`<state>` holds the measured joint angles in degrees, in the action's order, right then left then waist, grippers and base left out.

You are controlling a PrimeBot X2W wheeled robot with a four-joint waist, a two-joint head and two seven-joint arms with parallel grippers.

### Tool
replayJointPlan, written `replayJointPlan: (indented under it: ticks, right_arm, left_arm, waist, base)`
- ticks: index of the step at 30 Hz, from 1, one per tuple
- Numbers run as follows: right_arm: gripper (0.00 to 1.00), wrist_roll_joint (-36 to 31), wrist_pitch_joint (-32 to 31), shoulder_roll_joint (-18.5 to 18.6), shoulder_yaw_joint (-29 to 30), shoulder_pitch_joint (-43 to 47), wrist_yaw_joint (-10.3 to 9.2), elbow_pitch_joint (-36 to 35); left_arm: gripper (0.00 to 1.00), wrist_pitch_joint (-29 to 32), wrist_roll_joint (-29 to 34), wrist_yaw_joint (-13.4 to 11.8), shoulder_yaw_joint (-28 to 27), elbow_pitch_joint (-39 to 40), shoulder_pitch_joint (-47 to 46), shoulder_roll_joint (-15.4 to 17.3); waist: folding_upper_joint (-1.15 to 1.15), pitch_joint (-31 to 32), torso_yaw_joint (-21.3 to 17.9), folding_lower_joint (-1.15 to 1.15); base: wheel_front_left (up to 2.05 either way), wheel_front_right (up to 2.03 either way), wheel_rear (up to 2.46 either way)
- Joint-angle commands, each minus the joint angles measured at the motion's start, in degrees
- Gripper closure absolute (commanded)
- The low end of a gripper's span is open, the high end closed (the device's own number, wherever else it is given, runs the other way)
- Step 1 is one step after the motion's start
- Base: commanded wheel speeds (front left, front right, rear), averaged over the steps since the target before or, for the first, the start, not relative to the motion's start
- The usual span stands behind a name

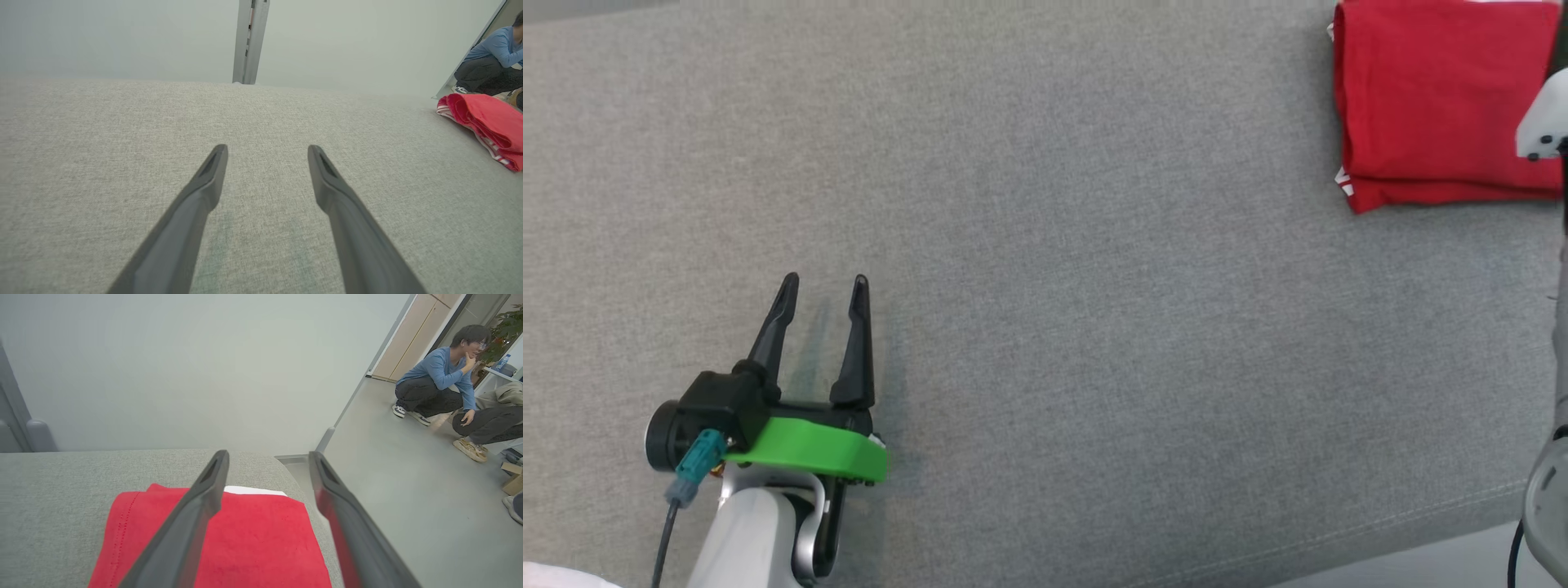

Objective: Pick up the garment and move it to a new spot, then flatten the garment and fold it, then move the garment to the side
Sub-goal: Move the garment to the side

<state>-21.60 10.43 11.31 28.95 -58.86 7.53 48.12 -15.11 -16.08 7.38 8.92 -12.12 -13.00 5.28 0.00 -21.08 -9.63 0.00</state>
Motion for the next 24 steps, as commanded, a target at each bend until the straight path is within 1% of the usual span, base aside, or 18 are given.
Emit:
replayJointPlan:
  ticks: [1,5,10,14,16,19,24]
  right_arm:
    - [0.0,0.3,1.0,-0.7,-1.0,-0.5,-0.1,0.5]
    - [0.0,1.3,2.8,-2.7,-4.0,0.5,-0.1,1.2]
    - [0.0,3.9,4.3,-5.7,-7.4,4.2,-0.1,1.0]
    - [0.0,7.2,4.7,-7.4,-9.9,10.0,-0.1,-0.4]
    - [0.0,8.6,4.7,-7.9,-11.4,13.1,-0.1,-2.2]
    - [0.0,12.8,4.8,-8.3,-14.2,19.1,-0.1,-5.8]
    - [0.0,24.4,4.8,-8.2,-21.9,28.6,-0.1,-11.7]
  left_arm:
    - [0.0,0.0,0.4,0.2,-0.7,-0.2,0.8,0.5]
    - [0.0,0.0,0.1,0.1,-2.2,-0.4,1.4,0.5]
    - [0.0,0.0,-0.4,-0.1,-4.3,-0.9,3.0,-0.1]
    - [0.0,0.0,-0.9,-0.3,-5.8,-1.7,4.7,-0.8]
    - [0.0,0.0,-1.4,-0.2,-6.4,-1.8,5.8,-1.1]
    - [0.0,0.0,-1.7,-0.2,-7.1,-1.9,7.5,-1.5]
    - [0.0,0.0,-3.4,-0.1,-8.2,-1.9,10.2,-1.9]
  waist:
    - [0.0,2.5,0.7,0.0]
    - [0.0,5.5,1.8,0.0]
    - [0.0,9.4,3.8,0.0]
    - [0.0,12.0,5.7,0.0]
    - [0.0,13.0,6.5,0.0]
    - [0.0,14.3,7.5,0.0]
    - [0.0,16.2,8.5,0.0]
  base:
    - [0.0,0.0,0.0]
    - [0.0,0.0,0.0]
    - [0.0,0.0,0.0]
    - [0.0,0.0,0.0]
    - [0.0,0.0,0.0]
    - [0.0,0.0,0.0]
    - [0.0,0.0,0.0]
